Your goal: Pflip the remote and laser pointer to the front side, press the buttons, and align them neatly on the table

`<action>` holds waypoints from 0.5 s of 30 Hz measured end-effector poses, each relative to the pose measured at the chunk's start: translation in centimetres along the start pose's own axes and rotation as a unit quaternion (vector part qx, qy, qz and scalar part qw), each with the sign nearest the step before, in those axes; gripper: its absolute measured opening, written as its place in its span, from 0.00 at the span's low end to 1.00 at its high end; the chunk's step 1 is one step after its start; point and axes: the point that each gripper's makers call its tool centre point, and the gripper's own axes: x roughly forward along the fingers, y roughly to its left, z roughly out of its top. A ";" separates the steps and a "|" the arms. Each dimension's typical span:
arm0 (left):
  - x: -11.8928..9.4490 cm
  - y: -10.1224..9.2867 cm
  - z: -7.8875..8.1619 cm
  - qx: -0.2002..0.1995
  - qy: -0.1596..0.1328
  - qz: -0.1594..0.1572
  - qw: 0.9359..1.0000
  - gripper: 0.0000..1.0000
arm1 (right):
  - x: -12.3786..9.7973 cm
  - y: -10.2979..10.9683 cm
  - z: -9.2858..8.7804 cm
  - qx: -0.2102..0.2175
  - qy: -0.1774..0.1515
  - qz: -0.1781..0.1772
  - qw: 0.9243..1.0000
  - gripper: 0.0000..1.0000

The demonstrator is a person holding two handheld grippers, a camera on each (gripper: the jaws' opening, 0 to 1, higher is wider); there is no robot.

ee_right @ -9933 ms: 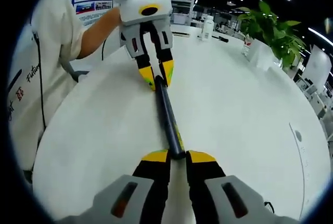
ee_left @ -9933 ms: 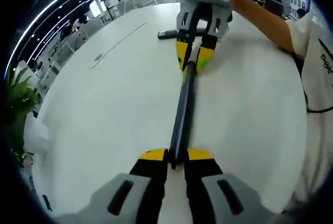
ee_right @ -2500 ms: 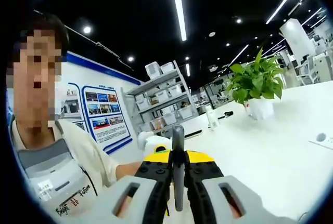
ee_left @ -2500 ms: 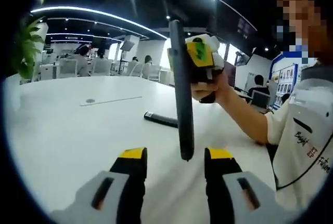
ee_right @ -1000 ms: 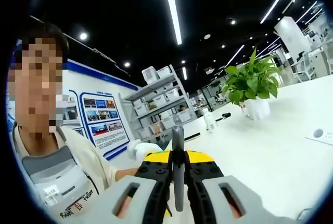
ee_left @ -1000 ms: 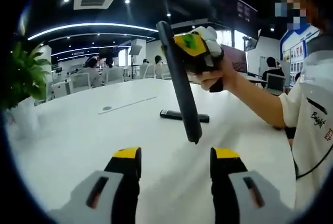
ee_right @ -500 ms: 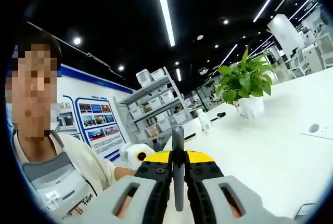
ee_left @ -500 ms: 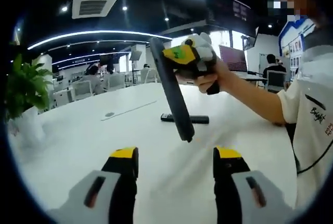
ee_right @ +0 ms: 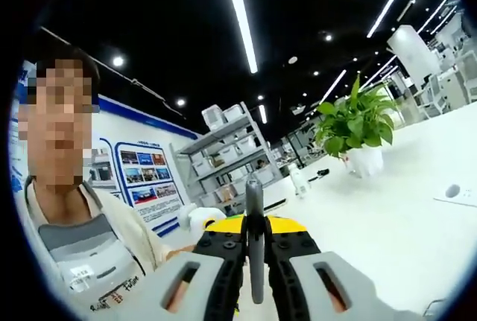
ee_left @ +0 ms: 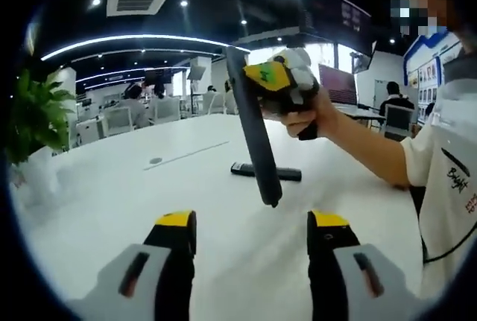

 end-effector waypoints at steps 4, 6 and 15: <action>-0.5 0.3 -0.1 0.010 0.001 0.012 1.000 0.60 | -0.1 -0.7 -0.3 -0.001 0.011 -0.028 1.000 0.12; -0.8 0.5 0.1 0.004 -0.004 0.015 1.000 0.60 | -0.2 -1.1 -0.5 -0.002 0.015 -0.038 0.999 0.12; -2.5 1.7 0.1 -0.001 -0.005 0.046 0.999 0.58 | -0.4 -3.4 -2.4 -0.003 0.054 -0.089 0.995 0.12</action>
